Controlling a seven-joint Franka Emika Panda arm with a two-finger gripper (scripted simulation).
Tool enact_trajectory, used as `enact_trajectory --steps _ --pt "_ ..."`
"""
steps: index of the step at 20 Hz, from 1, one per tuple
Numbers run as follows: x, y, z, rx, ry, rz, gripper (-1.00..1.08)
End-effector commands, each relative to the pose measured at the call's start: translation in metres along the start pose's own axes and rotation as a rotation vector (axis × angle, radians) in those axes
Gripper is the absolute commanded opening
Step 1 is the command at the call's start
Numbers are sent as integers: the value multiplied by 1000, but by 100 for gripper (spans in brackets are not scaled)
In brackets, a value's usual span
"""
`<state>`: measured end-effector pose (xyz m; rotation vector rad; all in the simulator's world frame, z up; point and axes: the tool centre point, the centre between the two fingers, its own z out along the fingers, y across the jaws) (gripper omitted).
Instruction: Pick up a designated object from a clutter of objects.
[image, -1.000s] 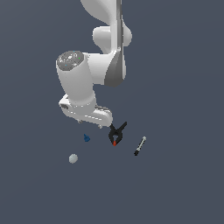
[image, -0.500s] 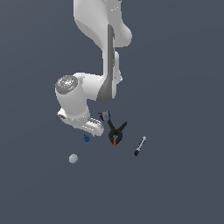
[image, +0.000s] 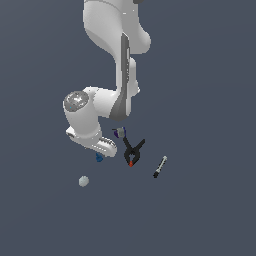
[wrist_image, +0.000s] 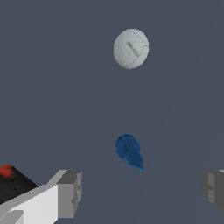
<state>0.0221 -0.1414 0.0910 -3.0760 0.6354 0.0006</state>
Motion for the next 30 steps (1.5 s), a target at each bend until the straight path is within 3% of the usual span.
enact_trajectory --steps 1,14,15,30 --pt "0 0 6 0 -1 0 100" --pt "0 1 49 -1 0 2 100" --pt "0 1 49 -1 0 2 -100" --pt "0 -5 41 0 1 2 -100"
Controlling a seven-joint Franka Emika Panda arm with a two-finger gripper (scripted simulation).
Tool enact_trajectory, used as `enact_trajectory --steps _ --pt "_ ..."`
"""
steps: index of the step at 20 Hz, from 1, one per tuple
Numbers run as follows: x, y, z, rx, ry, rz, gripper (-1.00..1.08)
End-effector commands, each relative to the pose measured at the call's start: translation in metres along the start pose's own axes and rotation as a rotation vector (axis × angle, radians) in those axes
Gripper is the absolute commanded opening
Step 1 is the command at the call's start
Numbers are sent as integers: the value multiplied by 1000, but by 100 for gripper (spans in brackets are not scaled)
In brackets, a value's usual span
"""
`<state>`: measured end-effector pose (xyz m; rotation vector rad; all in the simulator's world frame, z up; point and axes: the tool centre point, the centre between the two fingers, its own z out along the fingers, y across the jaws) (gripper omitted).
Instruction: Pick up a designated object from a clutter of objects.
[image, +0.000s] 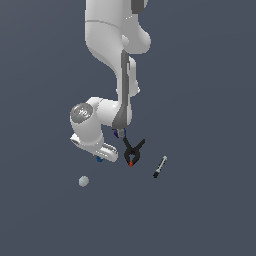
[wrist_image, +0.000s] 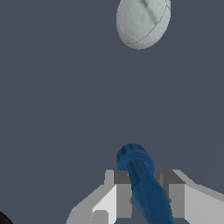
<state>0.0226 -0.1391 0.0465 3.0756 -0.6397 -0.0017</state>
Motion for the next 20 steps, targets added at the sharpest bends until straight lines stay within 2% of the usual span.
enact_trajectory --steps 1,9,20 --pt "0 -6 -7 0 1 -1 -100" --pt "-1 -45 -56 0 1 0 -100" --pt "-4 -128 -161 -2 2 0 -100"
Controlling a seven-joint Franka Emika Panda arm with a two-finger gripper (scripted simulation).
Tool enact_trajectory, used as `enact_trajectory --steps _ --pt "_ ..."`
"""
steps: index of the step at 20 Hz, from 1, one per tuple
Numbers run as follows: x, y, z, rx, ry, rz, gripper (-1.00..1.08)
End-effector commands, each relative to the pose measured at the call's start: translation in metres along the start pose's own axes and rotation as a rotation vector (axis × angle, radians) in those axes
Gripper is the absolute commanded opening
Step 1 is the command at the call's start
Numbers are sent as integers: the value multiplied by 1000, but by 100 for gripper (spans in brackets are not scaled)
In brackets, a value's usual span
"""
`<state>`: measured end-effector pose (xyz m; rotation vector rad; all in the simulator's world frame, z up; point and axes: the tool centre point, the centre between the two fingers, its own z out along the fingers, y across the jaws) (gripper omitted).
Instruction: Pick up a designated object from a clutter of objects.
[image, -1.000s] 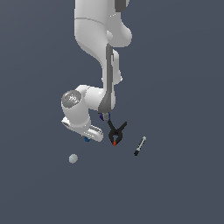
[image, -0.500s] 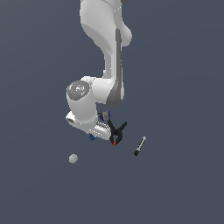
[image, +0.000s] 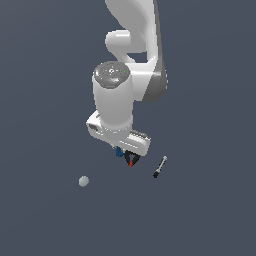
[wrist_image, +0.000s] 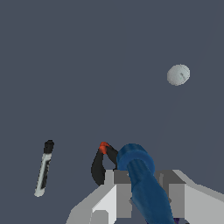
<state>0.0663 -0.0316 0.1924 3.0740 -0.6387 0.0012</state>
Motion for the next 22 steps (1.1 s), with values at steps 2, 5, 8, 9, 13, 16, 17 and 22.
enact_trajectory --steps 2,5,8,9,13,16,17,22 --pt "-1 -28 -35 -1 0 1 -100" --pt "-1 -51 -65 -1 0 1 -100" --pt "-1 -73 -93 -1 0 1 -100" --pt "-1 -80 -101 -1 0 1 -100" --pt "0 -105 -131 0 0 1 -100" --pt "0 -121 -151 0 -1 1 -100" --pt "1 -126 -157 1 -1 0 -100" --pt "2 -148 -184 1 -1 0 -100"
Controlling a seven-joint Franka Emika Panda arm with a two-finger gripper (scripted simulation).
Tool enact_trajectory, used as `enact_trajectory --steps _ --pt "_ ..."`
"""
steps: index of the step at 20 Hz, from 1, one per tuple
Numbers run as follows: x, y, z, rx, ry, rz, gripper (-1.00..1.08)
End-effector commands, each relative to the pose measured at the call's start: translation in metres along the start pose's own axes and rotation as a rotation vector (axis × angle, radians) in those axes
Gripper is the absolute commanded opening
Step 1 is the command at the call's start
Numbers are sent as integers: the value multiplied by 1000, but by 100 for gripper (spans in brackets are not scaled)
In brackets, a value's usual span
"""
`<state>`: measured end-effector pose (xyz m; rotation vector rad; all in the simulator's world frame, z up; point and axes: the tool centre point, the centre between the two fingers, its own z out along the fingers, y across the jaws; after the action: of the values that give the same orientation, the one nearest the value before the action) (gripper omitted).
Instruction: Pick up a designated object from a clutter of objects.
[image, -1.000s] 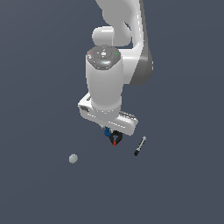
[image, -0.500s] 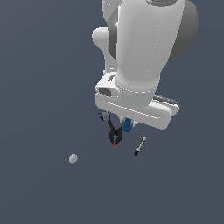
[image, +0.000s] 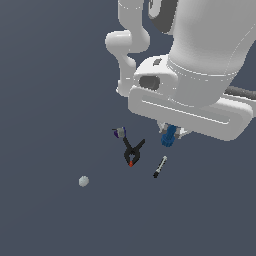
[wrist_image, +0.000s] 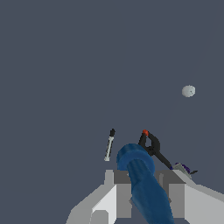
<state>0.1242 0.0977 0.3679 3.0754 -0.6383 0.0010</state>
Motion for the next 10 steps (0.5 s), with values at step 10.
enact_trajectory --steps 10 --pt "3 -33 -40 0 -1 0 -100"
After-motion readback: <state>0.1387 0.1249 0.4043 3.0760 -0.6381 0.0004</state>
